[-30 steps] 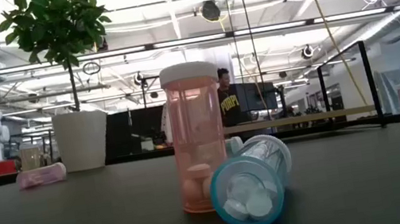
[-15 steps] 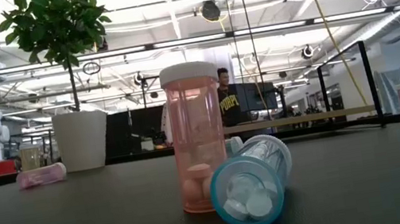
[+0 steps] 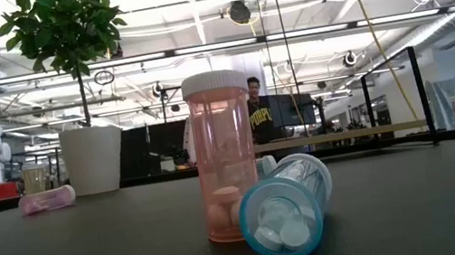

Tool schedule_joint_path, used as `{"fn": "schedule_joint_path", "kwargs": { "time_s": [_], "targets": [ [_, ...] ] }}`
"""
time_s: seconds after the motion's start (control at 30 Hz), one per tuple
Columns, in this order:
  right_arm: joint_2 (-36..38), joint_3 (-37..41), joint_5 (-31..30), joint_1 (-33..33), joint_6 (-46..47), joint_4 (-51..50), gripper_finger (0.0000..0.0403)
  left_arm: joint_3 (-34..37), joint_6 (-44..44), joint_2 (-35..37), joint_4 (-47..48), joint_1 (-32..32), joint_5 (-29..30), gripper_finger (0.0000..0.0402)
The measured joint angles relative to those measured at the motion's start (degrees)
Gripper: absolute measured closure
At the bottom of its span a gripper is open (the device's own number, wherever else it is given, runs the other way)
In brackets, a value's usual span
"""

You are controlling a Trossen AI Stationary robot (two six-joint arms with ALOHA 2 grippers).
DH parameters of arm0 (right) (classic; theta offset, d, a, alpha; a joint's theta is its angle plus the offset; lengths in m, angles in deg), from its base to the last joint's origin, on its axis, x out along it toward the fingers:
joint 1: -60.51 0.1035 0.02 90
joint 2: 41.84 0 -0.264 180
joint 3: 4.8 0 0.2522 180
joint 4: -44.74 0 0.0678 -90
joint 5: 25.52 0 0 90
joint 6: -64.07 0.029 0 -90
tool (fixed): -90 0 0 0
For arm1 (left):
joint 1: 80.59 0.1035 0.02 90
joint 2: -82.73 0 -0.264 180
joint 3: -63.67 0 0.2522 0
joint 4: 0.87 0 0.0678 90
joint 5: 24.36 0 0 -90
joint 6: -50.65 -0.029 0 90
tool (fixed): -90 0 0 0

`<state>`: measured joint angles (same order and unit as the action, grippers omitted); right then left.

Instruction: Pick and place medicine bottles onto shelf by color

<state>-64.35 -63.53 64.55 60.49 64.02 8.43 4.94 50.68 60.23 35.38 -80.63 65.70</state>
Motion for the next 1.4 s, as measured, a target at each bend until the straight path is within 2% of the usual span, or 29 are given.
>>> {"fn": "schedule_joint_path", "kwargs": {
  "time_s": [1.1,1.33,1.4],
  "targets": [
    [0.01,0.00,-0.02,0.01,0.02,0.05,0.0403,-0.01,-0.02,0.02,0.01,0.00,0.01,0.0364],
    [-0.14,0.00,-0.02,0.01,2.26,8.12,0.0403,0.01,-0.27,0.02,0.01,-0.02,0.01,0.0364],
    [-0.14,0.00,0.00,0.01,2.32,9.35,0.0403,0.01,-5.86,0.02,0.60,-0.01,0.04,0.0364]
  ]
}}
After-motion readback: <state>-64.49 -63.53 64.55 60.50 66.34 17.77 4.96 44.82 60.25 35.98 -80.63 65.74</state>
